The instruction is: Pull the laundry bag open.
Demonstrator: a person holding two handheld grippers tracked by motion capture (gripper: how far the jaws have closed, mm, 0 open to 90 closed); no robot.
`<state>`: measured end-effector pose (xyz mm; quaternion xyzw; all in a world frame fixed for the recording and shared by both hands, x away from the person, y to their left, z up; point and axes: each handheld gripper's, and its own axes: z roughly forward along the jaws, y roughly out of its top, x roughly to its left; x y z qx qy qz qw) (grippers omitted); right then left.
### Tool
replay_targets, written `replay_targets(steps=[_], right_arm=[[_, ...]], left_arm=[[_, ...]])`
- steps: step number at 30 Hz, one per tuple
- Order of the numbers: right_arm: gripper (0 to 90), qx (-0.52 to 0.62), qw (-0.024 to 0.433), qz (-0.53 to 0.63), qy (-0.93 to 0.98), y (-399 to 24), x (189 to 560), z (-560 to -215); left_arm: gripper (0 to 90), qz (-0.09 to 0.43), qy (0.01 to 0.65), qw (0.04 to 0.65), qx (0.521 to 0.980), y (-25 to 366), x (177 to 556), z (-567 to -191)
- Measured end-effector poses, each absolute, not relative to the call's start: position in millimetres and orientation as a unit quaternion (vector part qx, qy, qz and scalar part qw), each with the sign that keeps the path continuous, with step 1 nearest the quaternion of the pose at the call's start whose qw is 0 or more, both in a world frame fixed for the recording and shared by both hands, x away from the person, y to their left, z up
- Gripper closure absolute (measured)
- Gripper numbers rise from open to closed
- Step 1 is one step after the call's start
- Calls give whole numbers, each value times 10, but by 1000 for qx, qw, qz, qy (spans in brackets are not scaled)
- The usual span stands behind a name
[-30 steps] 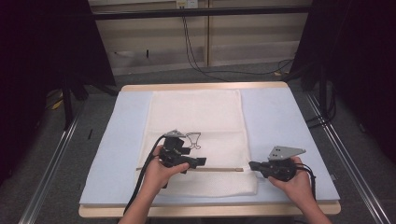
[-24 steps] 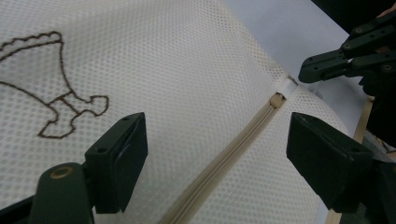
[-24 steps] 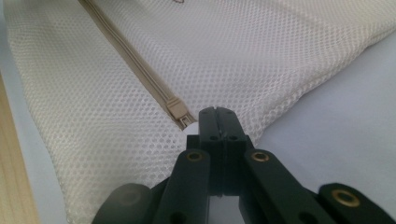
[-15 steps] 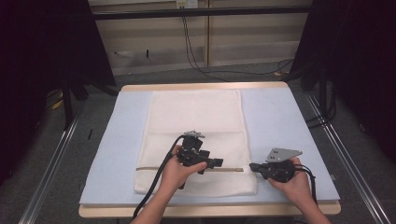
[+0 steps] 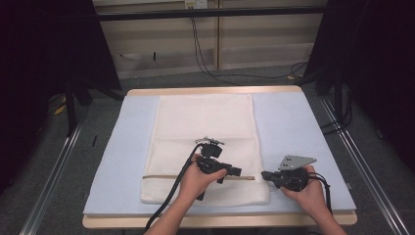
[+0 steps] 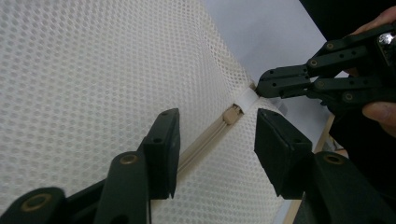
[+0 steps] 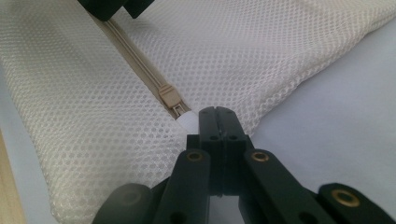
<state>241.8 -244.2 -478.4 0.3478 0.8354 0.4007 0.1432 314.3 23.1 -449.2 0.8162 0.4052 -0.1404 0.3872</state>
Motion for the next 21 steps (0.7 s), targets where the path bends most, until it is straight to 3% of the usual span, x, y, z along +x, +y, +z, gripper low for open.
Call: replay_targets(steps=[8,21], right_arm=[[900,346,145,396,838,-2429,2408,-4789],[900,342,141,385,845,-2404,2396,-4810]], left_arm=[[596,-176,417,362,815,27,3143,-4596],[698,-181,448,341,807,-151,3163,-4714]])
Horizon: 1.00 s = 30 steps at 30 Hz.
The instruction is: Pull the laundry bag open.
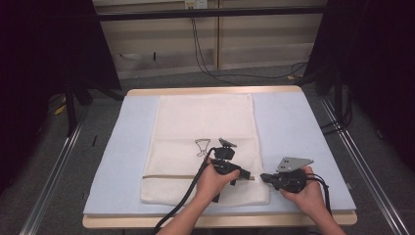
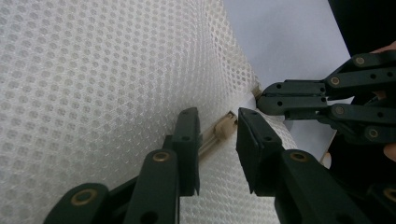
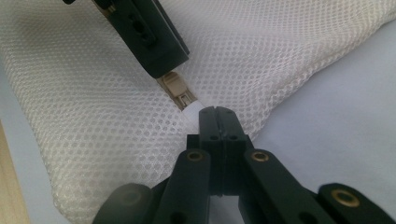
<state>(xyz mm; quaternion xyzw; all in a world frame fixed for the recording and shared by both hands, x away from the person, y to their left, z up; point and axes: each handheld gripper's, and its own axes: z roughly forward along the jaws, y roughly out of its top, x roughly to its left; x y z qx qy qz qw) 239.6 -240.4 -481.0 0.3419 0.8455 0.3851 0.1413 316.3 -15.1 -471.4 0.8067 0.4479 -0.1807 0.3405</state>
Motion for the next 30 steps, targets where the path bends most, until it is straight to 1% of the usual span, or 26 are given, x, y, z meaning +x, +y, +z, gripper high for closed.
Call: replay_targets(steps=[2,15,16,20,21,25,27,30], right_arm=[[900,342,141,385,845,-2402,2398,-4815],[900,348,135,391,841,-2409,2402,-4828],[900,349,135,391,841,-2410,2402,-4830],[900,348,133,393,841,-2410,2406,-4832],[900,348,133,393,841,-2410,2406,-4832],[900,348,133,392,841,-2410,2407,-4831],[900,349,133,392,841,-2409,2407,-4831],[900,350,133,393,840,-2409,2405,-4835]], left_arm=[[710,-181,460,342,799,-172,3154,-4715],[713,-196,469,341,791,-181,3162,-4684],[728,-198,476,342,786,-172,3169,-4659],[705,-201,473,337,789,-165,3168,-4640],[705,-208,469,334,791,-161,3163,-4638],[702,-209,464,325,797,-223,3136,-4689],[708,-214,463,325,797,-228,3139,-4702],[739,-223,475,333,784,-296,3136,-4760]])
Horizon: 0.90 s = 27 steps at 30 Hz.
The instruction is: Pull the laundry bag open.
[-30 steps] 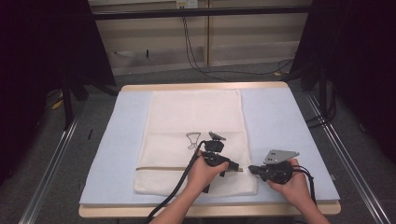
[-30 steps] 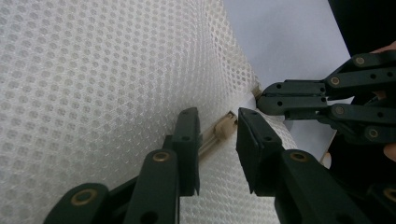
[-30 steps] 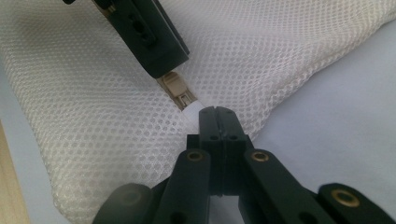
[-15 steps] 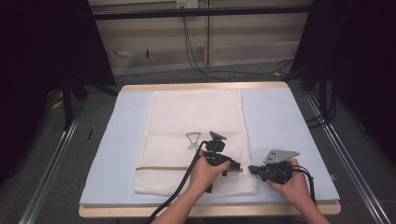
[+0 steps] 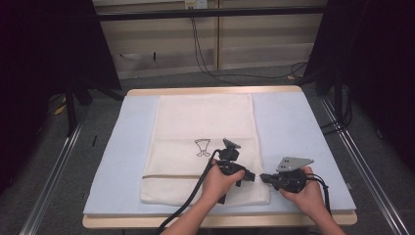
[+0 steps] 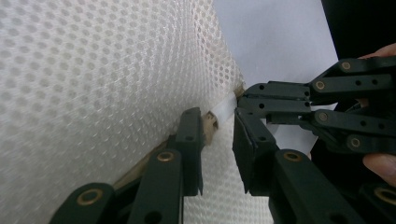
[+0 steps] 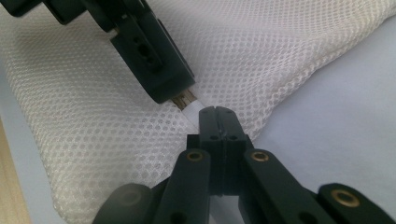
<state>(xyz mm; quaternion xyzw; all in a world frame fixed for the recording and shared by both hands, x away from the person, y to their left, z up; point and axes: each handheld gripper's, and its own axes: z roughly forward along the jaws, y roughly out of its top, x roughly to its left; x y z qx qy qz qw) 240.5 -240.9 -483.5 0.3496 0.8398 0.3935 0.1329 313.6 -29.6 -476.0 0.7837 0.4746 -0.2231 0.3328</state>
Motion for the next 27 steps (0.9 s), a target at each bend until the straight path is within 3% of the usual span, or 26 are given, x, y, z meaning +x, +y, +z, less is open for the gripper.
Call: replay_targets(steps=[6,27], right_arm=[[900,353,129,396,838,-2411,2404,-4843],[900,357,126,398,835,-2405,2403,-4863]], left_arm=[[867,-233,493,326,773,-284,3177,-4793],[873,-249,486,333,769,16,3234,-4687]])
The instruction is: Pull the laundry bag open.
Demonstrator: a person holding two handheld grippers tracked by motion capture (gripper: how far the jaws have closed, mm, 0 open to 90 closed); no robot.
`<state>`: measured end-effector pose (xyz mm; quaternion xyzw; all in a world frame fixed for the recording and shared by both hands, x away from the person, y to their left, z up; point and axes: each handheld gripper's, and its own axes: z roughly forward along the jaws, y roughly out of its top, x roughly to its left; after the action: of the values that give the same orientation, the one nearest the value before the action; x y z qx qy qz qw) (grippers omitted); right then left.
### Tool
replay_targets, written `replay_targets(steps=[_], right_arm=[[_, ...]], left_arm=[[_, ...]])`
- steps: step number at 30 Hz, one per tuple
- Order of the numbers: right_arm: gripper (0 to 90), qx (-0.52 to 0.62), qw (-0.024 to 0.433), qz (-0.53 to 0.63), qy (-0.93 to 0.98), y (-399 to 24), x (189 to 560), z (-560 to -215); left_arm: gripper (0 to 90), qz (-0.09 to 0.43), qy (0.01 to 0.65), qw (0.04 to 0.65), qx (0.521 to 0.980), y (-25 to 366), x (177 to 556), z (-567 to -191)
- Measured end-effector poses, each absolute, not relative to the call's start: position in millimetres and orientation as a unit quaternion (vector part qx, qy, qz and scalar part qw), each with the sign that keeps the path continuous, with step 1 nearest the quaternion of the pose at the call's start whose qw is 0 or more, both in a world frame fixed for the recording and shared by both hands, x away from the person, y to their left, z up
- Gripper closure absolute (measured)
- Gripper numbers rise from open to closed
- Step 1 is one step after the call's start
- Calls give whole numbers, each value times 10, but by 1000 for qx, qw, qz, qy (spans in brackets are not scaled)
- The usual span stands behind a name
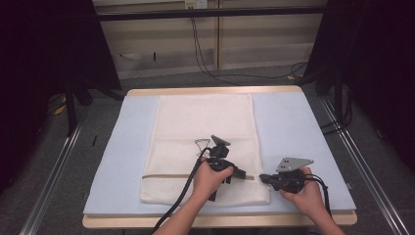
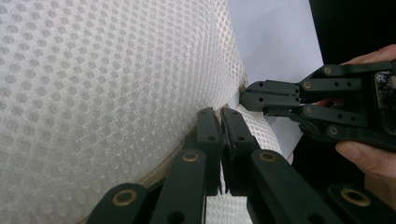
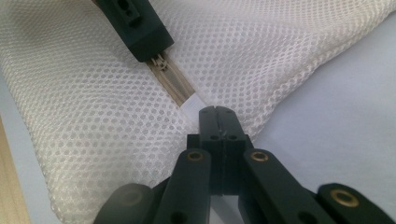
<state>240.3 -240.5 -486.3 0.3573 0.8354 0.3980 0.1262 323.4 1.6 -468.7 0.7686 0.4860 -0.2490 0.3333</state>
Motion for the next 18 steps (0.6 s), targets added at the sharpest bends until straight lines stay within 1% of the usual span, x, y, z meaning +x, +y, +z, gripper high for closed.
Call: replay_targets(steps=[4,6,15,18], right_arm=[[900,357,123,400,835,-2413,2410,-4866],[900,358,124,399,835,-2413,2411,-4866],[900,358,120,403,834,-2419,2413,-4870],[900,358,121,403,833,-2416,2412,-4871]], left_arm=[[873,-253,485,333,768,86,3254,-4670],[874,-243,489,331,770,121,3260,-4655],[874,-255,491,336,762,208,3274,-4637],[874,-249,493,335,764,221,3279,-4642]])
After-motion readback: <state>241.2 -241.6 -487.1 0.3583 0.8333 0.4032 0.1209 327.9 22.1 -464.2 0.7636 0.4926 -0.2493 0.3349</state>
